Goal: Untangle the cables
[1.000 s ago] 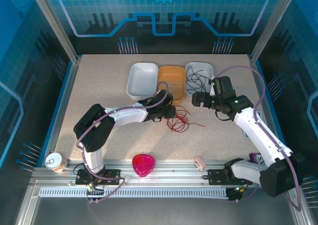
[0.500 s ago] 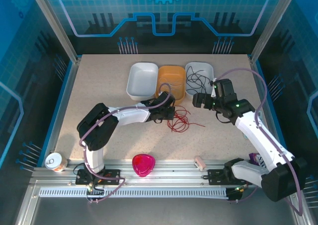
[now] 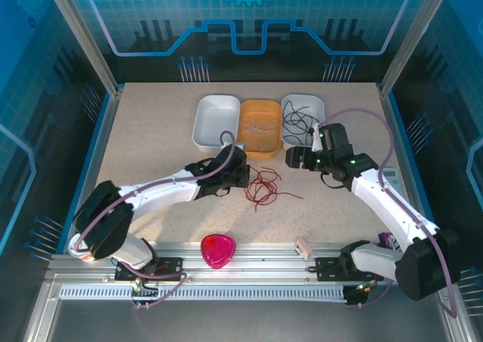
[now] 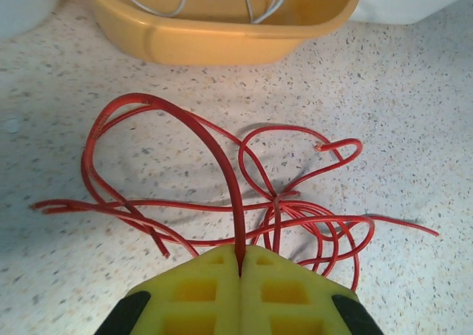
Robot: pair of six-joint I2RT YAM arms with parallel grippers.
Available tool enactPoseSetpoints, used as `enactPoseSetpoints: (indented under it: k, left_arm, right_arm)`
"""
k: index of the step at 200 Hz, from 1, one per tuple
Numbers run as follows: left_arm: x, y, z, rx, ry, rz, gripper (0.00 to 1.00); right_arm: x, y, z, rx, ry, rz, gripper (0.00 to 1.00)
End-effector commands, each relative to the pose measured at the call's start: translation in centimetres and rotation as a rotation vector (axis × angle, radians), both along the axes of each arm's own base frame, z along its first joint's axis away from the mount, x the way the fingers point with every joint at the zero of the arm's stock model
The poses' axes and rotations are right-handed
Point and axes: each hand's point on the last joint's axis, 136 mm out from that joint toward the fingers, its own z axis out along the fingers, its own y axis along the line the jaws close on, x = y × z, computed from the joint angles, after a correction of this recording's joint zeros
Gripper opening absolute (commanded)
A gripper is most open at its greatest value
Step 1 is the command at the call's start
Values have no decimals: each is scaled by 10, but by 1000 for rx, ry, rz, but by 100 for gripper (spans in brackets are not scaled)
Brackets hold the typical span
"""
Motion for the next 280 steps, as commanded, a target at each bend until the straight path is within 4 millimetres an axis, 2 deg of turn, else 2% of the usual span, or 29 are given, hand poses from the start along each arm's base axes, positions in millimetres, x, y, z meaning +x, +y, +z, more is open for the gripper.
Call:
enactPoseSetpoints:
  k: [1, 19, 67, 108, 121, 124, 161, 190, 240, 280]
  left_arm:
    - [-7, 14, 12, 0, -34, 32, 0]
    - [-9, 21, 24, -13, -66, 45, 0]
    - [-10, 25, 50, -35, -116, 43, 0]
    - [-12, 24, 54, -58, -114, 45, 0]
    - [-13, 25, 55, -63, -113, 45, 0]
    - [-13, 25, 55, -64, -114, 45, 0]
    - [-22, 30, 66, -76, -119, 31, 0]
    - [-33, 52, 76, -44, -130, 61, 0]
    - [-54, 114, 98, 23, -215, 201, 0]
    - [-63, 143, 131, 33, -312, 249, 0]
  right_arm:
    - [-19, 28, -20, 3, 44, 113, 75]
    - [-34, 48, -36, -12, 78, 174, 69]
    - [-59, 93, -69, -16, 156, 286, 62]
    - [-61, 119, -80, -68, 162, 340, 58]
    - [-60, 118, -90, -108, 178, 334, 57]
    - [-54, 122, -84, -105, 165, 330, 57]
    - [-30, 105, -99, -239, 164, 217, 43]
    - [-14, 86, -100, -289, 164, 100, 33]
    - [-20, 58, -116, -313, 230, 18, 25]
    - [-24, 47, -114, -319, 234, 0, 13]
